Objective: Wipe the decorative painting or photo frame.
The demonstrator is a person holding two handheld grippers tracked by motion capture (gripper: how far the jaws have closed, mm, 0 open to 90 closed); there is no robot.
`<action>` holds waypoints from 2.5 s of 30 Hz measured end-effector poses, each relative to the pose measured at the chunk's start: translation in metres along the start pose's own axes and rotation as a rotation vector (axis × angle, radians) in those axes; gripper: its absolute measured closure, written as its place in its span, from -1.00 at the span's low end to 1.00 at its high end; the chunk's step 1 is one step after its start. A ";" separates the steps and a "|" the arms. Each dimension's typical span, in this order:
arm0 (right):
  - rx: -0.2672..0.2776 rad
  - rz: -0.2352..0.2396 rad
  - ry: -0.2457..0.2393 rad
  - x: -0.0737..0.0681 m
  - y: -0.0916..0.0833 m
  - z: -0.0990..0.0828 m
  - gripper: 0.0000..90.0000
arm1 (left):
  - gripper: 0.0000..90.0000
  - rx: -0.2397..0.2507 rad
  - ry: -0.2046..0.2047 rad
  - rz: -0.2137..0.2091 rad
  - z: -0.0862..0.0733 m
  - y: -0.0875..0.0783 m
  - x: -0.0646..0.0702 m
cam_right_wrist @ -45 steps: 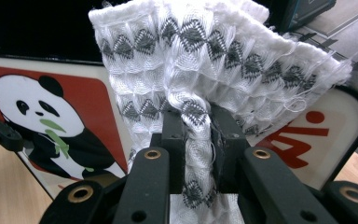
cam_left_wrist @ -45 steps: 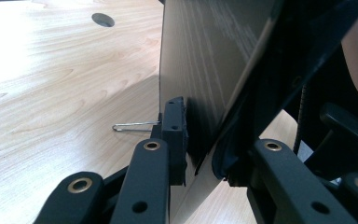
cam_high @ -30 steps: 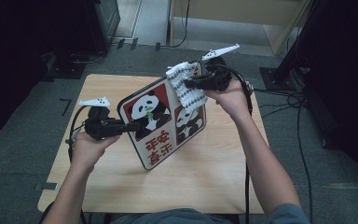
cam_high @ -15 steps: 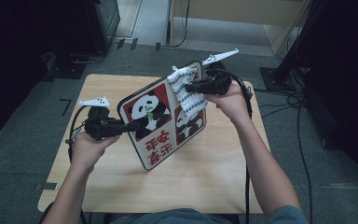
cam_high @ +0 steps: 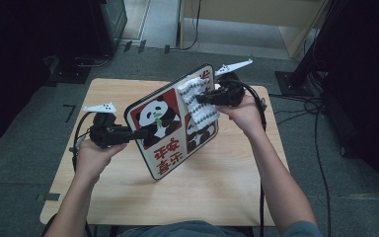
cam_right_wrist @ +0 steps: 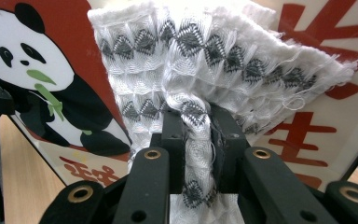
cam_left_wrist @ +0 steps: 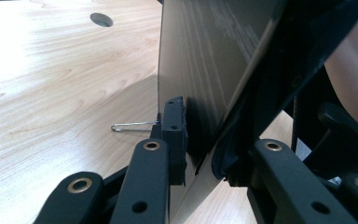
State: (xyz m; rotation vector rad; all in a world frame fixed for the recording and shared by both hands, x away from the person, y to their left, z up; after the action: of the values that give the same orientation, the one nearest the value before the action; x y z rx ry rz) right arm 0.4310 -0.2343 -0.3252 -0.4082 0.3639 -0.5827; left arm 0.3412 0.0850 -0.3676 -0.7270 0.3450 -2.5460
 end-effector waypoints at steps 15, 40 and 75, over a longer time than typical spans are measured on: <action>0.001 0.009 0.020 0.002 0.004 -0.018 0.75 | 0.66 -0.003 -0.003 -0.005 0.000 0.000 -0.001; -0.006 0.014 0.060 0.010 0.011 -0.044 0.74 | 0.67 -0.004 -0.001 -0.004 0.000 0.000 -0.001; -0.065 0.002 0.094 0.017 0.017 -0.078 0.74 | 0.66 -0.007 -0.002 -0.002 0.000 0.000 0.000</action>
State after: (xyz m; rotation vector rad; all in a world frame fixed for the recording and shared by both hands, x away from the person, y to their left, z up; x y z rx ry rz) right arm 0.4178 -0.2521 -0.4038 -0.4433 0.4741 -0.5910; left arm 0.3413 0.0851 -0.3671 -0.7334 0.3533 -2.5465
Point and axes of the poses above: each handheld gripper's, and its own axes: y roughly forward along the jaws, z roughly out of its top, x roughly to its right, the point moved 3 cm from there along y, roughly forward along the jaws, and after that the axes turned 9 degrees about x, right-handed, at the moved point
